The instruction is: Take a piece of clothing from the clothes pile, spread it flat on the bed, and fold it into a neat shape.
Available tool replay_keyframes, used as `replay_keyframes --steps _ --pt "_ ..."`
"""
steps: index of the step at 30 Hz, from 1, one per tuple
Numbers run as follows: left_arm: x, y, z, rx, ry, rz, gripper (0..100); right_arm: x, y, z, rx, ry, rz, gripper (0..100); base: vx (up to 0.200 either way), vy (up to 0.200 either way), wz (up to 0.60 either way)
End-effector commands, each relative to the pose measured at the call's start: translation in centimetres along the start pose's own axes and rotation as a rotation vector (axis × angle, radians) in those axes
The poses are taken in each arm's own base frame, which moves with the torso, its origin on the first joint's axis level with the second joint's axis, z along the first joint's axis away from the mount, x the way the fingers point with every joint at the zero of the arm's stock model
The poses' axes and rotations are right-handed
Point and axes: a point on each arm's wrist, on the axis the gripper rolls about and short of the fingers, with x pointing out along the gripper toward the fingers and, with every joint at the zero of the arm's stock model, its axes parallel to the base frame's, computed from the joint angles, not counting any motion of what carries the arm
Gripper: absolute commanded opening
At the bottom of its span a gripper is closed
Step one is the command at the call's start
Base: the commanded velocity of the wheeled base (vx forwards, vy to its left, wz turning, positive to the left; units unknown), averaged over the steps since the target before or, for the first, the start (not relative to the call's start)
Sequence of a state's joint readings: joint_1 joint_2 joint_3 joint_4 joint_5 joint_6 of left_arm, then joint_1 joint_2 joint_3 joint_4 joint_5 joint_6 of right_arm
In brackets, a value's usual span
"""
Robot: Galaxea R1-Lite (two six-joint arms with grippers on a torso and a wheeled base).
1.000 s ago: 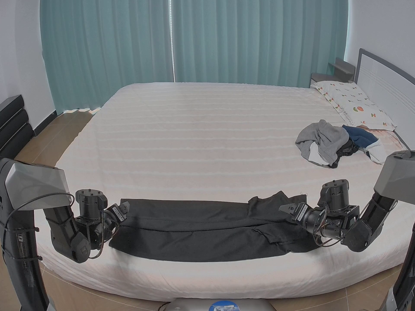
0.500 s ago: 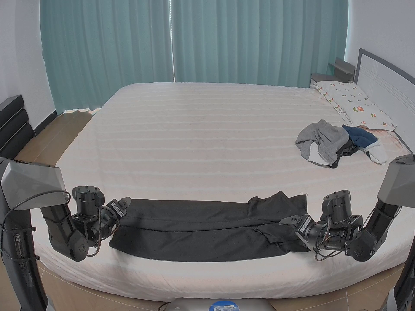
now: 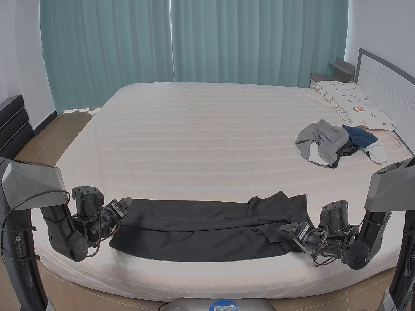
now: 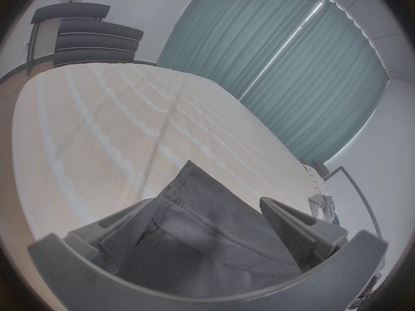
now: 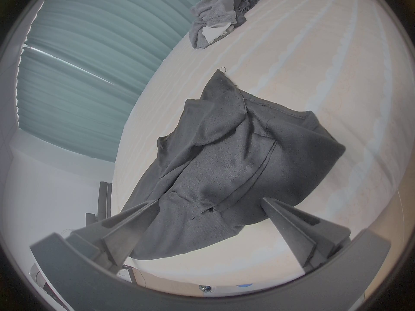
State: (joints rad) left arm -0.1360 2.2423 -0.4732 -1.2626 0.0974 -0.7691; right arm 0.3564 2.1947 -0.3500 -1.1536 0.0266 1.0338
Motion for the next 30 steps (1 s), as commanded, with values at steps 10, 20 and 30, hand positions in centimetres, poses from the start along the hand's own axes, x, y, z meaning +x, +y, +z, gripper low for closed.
replay_keyframes --steps 10,20,30 --pt "0.2 0.1 0.2 -0.003 -0.006 0.004 100 1.5 -0.6 0.3 0.019 -0.008 -0.023 100 0.000 0.000 0.00" --pt "0.3 0.3 0.1 -0.001 -0.003 0.010 100 1.6 -0.6 -0.3 0.008 0.001 -0.034 0 0.000 0.000 0.00" --pt "0.5 0.6 0.2 -0.002 -0.007 0.017 100 0.6 -0.2 -0.8 -0.005 0.006 -0.023 0 0.000 0.000 0.00"
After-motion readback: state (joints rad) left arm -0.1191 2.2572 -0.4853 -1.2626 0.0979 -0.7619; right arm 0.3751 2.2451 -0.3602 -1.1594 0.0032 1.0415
